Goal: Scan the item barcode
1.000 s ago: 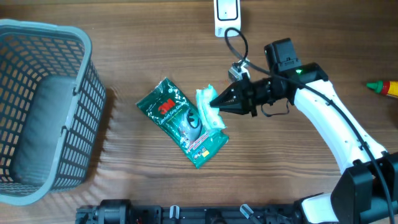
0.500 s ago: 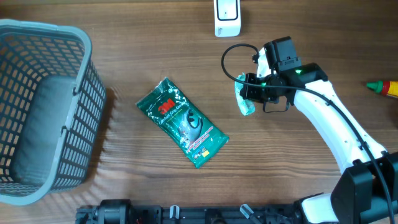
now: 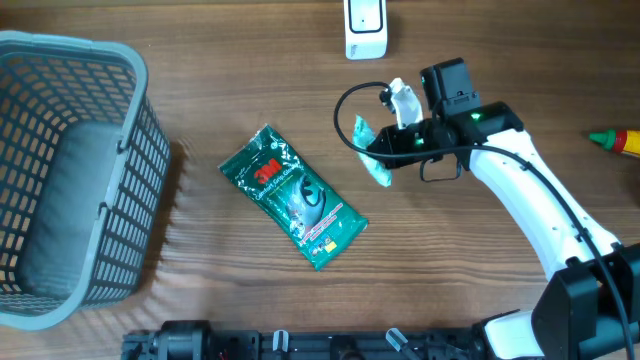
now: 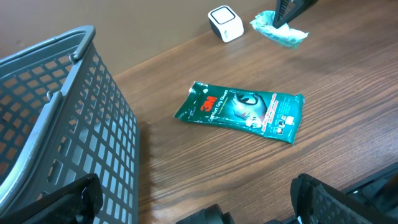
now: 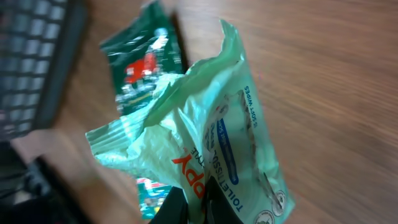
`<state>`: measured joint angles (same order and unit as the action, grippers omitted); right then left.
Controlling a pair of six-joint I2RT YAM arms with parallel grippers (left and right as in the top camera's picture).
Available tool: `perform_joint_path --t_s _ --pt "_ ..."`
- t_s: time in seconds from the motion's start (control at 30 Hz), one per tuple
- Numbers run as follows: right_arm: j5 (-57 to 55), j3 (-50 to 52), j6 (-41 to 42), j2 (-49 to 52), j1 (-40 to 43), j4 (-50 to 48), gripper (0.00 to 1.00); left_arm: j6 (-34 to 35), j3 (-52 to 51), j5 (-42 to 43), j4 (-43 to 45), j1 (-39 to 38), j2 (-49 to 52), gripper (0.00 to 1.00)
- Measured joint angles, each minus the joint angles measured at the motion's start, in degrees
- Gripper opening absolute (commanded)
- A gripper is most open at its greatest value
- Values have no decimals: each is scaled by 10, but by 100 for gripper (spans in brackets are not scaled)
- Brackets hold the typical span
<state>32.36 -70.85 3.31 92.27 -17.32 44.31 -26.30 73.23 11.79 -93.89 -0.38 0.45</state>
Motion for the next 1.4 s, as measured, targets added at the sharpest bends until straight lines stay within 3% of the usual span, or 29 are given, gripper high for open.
perform_joint_path --t_s 0.13,0.3,0.47,0.6,0.73,1.4 --pt "43 0 13 0 0 28 4 0 0 0 0 0 0 100" --pt "104 1 239 0 0 119 4 0 0 0 0 0 0 100" --pt "269 1 349 0 0 140 4 0 0 0 0 0 0 100" --pt "439 1 371 0 0 135 4 0 0 0 0 0 0 100" --pt "535 1 365 0 0 129 4 0 0 0 0 0 0 100" --pt "570 1 363 0 0 116 4 0 0 0 0 0 0 100"
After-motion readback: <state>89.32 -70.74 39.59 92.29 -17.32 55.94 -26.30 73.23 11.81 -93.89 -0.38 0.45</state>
